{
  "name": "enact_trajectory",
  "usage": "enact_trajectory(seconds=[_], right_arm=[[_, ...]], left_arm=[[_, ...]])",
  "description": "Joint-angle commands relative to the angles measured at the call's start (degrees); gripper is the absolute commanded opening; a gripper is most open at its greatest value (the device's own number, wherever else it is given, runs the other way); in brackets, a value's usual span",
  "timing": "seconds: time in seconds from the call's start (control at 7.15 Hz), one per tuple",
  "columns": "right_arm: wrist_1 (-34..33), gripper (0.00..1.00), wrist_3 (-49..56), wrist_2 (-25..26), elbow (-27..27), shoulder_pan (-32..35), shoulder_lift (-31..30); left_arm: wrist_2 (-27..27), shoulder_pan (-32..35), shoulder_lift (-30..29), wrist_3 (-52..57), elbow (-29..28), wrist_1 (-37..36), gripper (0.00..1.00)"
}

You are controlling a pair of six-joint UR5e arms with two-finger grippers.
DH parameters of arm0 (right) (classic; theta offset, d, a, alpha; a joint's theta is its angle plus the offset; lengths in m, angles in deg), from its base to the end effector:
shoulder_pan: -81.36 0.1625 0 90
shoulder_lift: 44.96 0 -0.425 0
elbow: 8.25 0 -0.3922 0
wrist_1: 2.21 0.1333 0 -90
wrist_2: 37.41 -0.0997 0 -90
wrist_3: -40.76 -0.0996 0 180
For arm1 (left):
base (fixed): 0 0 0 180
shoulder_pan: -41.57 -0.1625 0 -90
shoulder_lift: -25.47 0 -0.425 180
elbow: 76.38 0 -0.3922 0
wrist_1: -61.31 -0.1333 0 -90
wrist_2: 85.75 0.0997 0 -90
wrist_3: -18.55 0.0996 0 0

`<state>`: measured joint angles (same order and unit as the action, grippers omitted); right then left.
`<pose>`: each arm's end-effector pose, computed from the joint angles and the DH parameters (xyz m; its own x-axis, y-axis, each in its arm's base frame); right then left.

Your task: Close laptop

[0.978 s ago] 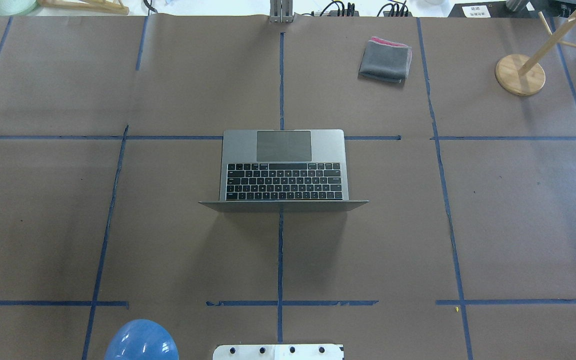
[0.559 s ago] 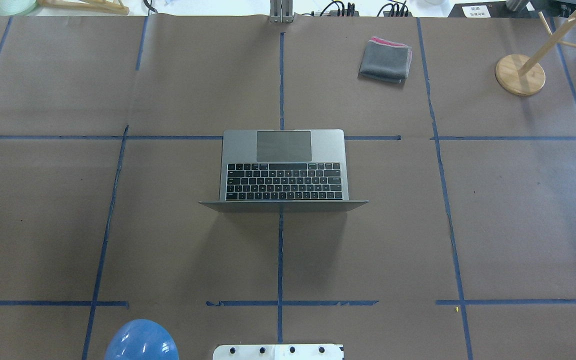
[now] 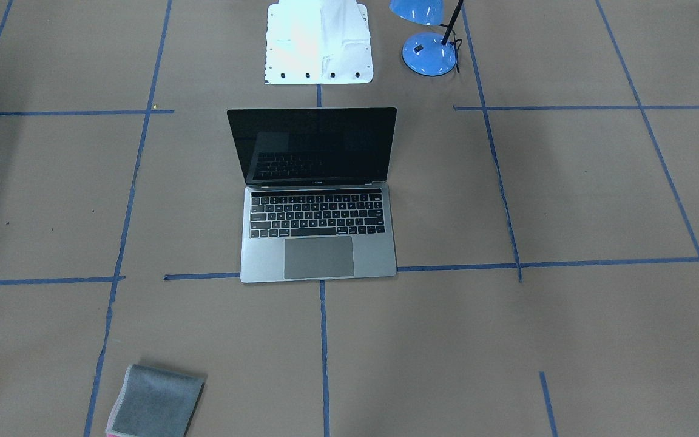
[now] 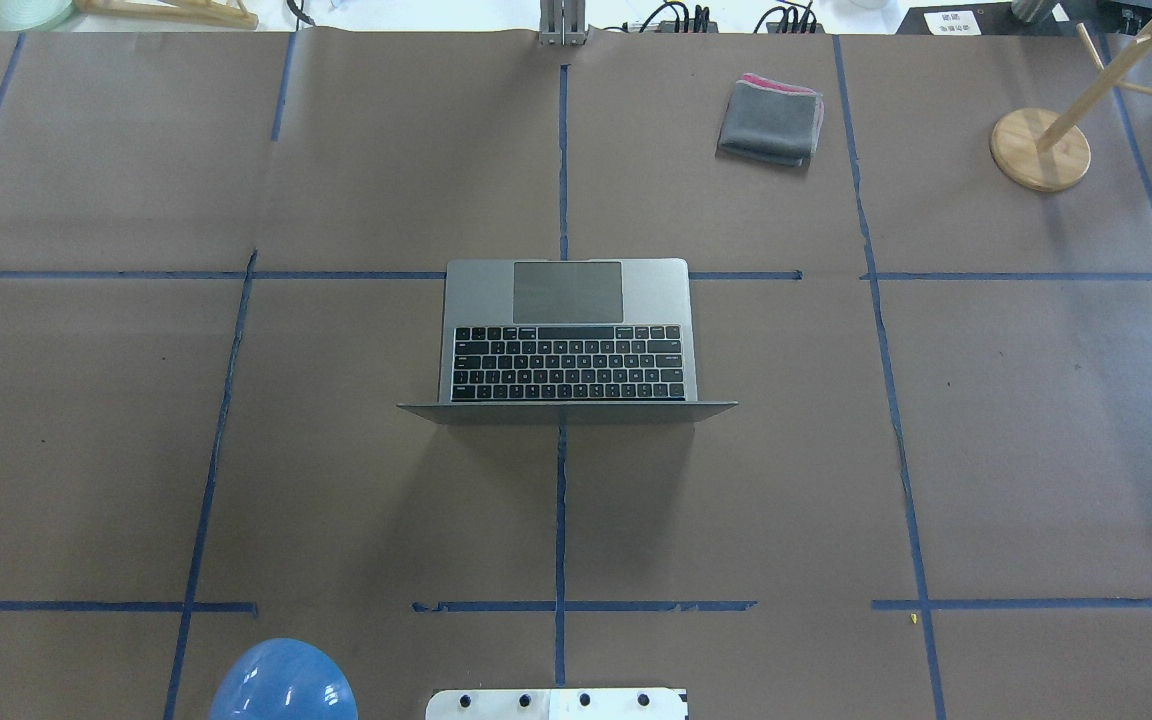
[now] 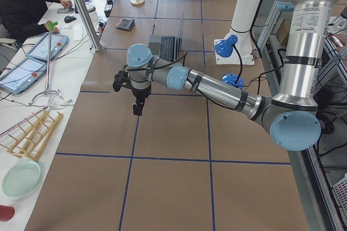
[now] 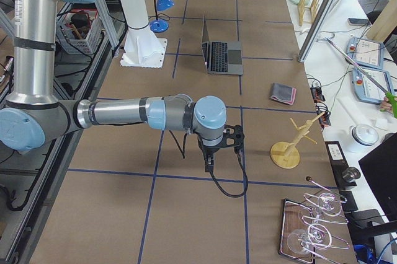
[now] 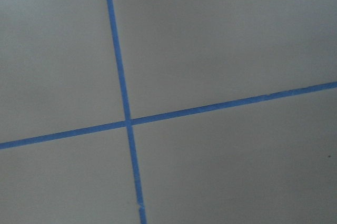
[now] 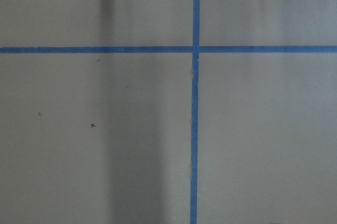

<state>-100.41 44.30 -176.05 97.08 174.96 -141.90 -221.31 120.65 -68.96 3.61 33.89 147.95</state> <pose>0.0858 -0.4320 0.5926 0.6623 -0.0227 0.7489 -0.0219 0.9985 0.0497 0.0351 -0.5100 0.4510 0.6622 0.1389 -0.7364 -0.0059 0.9836 0.1802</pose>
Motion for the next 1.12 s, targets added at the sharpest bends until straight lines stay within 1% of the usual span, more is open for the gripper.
enact_trajectory(seconds=[0.0,0.14,0.28,0.42,0.56,0.7,0.84,0.98], right_arm=[[0.3,0.98,-0.2,-6.2,0.8,-0.1,0.5],[0.4,0.97,-2.0,-8.1,2.6,-0.2,0.9],[0.5,0.94,-9.0,-8.7,6.1,-1.6,0.9],[0.5,0.84,-17.0,-8.9,11.3,-4.9,0.9],[0.8,0.59,-25.3,-8.8,16.5,-9.4,1.1],[5.0,0.37,-34.6,-8.7,18.9,-14.7,1.3],[15.6,0.16,-44.2,-8.5,19.0,-18.4,1.2],[24.5,0.03,-53.3,-8.4,19.0,-23.4,0.9]], left_arm=[[-0.4,-10.1,-2.8,-20.5,8.5,-0.1,1.00],[-0.4,-12.9,-4.3,-27.9,11.9,-0.1,1.00],[-0.5,-16.2,-7.3,-32.0,14.2,-0.1,1.00],[-0.3,-19.3,-10.7,-38.9,15.7,-0.1,0.99],[-0.1,-23.5,-15.0,-48.2,16.2,-0.1,0.84],[0.1,-26.5,-17.8,-54.3,16.3,-0.1,0.62],[0.1,-27.9,-19.9,-56.9,16.3,-0.1,0.36],[0.1,-29.1,-20.6,-59.5,16.6,-0.1,0.16]])
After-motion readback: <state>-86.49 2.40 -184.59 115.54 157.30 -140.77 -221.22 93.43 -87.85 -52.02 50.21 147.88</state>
